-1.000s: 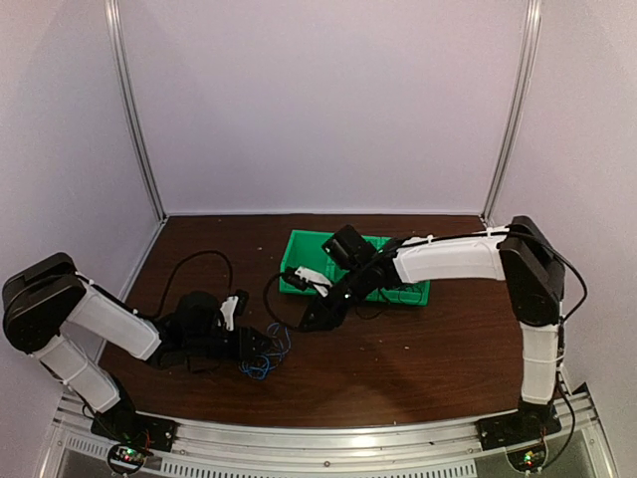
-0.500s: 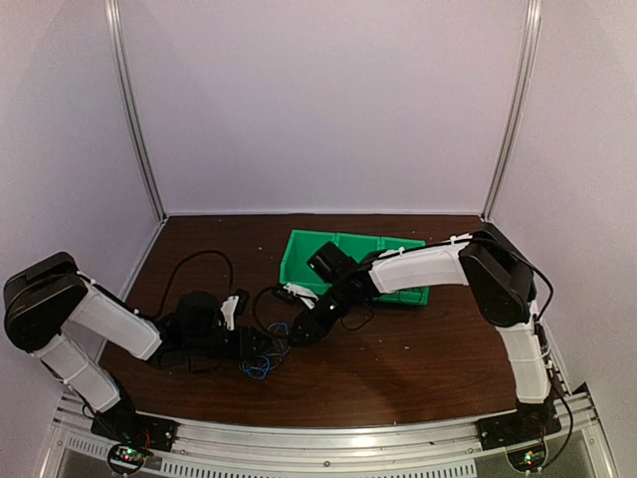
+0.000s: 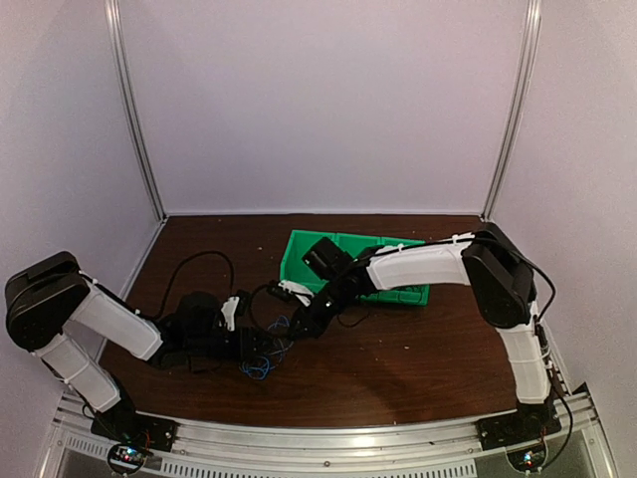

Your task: Untangle the cables

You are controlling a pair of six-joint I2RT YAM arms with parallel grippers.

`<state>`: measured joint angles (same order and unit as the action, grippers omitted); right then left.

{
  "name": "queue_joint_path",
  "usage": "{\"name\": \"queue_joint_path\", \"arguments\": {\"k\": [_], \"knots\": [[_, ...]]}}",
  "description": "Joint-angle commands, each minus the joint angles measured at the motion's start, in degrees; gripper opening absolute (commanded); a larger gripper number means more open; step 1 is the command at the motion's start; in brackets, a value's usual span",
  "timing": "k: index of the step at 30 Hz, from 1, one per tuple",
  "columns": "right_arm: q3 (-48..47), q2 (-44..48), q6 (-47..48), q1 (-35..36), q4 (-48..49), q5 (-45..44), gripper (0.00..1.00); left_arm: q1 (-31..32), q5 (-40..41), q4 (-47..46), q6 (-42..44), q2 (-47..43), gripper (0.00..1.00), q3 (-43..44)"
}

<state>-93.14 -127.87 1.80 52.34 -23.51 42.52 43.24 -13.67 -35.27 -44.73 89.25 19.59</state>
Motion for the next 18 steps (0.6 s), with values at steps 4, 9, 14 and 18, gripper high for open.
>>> {"name": "queue_joint_path", "arguments": {"k": [4,9,14,18], "knots": [[-5.81,20.28,7.05,0.23,-7.42,-0.01,0.0,0.35,2.37,2.44,1.07,0.57,0.37,-0.16],[-6.43,28.4,16.15,0.31,-11.68,5.7,0.0,0.35,2.88,3.18,1.63,1.86,0.37,0.17],[-15.1,30.29,22.05,-0.43,-17.46,6.15,0.0,0.35,3.41,5.67,1.71,1.62,0.37,0.81],[-19.91,30.38,20.46,-4.86,-16.97,8.8,0.0,0.35,4.92,8.54,2.0,0.14,0.37,1.31]]}}
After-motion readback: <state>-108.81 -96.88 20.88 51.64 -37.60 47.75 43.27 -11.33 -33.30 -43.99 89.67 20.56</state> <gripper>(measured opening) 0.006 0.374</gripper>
